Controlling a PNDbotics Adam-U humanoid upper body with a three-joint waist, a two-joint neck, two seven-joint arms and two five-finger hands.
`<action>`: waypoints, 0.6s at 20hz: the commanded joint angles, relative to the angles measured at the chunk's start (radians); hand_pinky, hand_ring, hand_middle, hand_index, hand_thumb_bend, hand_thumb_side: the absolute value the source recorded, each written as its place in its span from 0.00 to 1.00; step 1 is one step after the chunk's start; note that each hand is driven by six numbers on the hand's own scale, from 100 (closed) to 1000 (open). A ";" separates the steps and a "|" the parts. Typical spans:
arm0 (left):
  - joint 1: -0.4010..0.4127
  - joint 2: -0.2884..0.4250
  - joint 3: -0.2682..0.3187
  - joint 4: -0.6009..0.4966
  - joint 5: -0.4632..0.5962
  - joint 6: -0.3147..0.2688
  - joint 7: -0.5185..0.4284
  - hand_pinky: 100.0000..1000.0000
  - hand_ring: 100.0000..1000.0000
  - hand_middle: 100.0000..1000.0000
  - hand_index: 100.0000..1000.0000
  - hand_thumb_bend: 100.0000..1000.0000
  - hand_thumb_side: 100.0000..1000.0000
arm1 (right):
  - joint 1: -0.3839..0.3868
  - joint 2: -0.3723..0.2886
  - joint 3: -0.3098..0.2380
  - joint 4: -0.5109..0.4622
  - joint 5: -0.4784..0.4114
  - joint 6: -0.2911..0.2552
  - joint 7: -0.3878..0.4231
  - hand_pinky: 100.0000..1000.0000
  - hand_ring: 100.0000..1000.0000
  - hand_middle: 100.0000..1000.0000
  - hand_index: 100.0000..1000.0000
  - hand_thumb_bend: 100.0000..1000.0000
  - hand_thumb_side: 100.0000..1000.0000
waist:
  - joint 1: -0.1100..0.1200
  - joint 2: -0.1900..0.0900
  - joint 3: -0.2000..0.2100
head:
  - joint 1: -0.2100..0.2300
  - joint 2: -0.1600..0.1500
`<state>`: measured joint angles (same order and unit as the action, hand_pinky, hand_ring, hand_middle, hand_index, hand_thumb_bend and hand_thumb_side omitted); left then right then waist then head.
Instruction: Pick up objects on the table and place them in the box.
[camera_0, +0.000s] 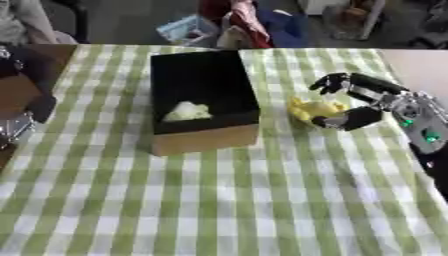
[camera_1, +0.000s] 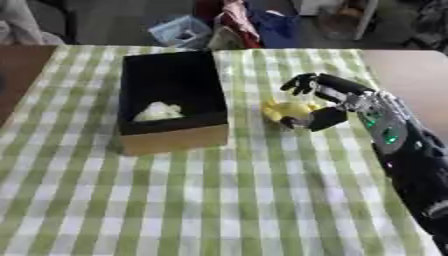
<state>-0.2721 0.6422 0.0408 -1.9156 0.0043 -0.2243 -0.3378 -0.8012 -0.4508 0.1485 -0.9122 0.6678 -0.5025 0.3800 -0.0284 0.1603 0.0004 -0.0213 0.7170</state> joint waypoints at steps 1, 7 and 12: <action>-0.007 0.015 0.012 -0.019 0.002 -0.001 -0.005 0.57 0.45 0.51 0.74 0.19 0.33 | -0.030 0.003 -0.024 0.032 0.061 0.008 -0.038 0.79 0.78 0.81 0.88 0.32 0.50 | 0.002 -0.013 0.004 | -0.006 0.002; -0.003 0.011 0.013 -0.023 -0.001 -0.003 -0.007 0.57 0.45 0.51 0.74 0.19 0.33 | -0.034 0.022 -0.053 0.099 0.165 0.022 -0.097 0.77 0.76 0.79 0.87 0.31 0.50 | 0.003 -0.011 0.016 | -0.010 0.002; 0.003 0.010 0.015 -0.025 -0.006 -0.004 -0.007 0.57 0.45 0.51 0.74 0.19 0.33 | -0.029 0.020 -0.075 0.147 0.223 0.034 -0.138 0.76 0.74 0.77 0.85 0.30 0.49 | 0.004 -0.010 0.017 | -0.012 0.003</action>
<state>-0.2630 0.6354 0.0410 -1.9193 0.0022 -0.2275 -0.3427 -0.8118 -0.4103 0.0873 -0.7671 0.8726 -0.4712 0.2550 -0.0271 0.1624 0.0168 -0.0303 0.7196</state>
